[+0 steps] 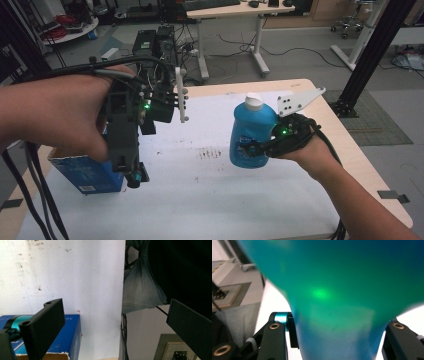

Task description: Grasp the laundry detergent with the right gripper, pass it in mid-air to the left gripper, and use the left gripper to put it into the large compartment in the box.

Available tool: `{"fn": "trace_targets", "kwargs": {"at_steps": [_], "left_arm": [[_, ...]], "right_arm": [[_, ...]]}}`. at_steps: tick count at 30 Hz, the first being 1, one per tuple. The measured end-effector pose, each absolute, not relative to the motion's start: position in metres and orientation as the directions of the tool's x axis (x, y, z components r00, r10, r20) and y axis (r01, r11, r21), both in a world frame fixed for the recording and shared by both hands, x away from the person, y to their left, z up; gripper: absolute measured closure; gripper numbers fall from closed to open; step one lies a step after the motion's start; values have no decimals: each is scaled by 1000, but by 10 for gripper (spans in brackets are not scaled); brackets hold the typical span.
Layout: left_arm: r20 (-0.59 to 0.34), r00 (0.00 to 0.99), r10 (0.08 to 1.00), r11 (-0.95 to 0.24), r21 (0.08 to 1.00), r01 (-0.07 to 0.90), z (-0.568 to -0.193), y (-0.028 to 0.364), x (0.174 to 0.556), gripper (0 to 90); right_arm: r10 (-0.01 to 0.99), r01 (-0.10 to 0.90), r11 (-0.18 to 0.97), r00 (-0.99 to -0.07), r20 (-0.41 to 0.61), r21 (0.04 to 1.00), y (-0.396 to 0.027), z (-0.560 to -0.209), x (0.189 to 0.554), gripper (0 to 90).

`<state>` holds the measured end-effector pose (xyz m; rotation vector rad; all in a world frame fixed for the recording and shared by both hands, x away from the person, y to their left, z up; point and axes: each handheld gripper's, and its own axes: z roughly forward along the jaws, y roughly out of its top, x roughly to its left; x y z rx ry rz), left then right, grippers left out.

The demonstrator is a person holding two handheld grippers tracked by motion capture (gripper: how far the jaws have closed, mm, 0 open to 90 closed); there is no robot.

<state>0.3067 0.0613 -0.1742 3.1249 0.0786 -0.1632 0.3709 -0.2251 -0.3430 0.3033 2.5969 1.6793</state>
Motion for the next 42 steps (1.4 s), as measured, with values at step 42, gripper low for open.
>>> {"fn": "trace_targets", "kwargs": {"at_steps": [42], "left_arm": [[-83,994,69,-998,-18,67,-199,33,325,18]], "right_arm": [[-88,45,455,-992,95,890,-93,-345,325,458]]}}
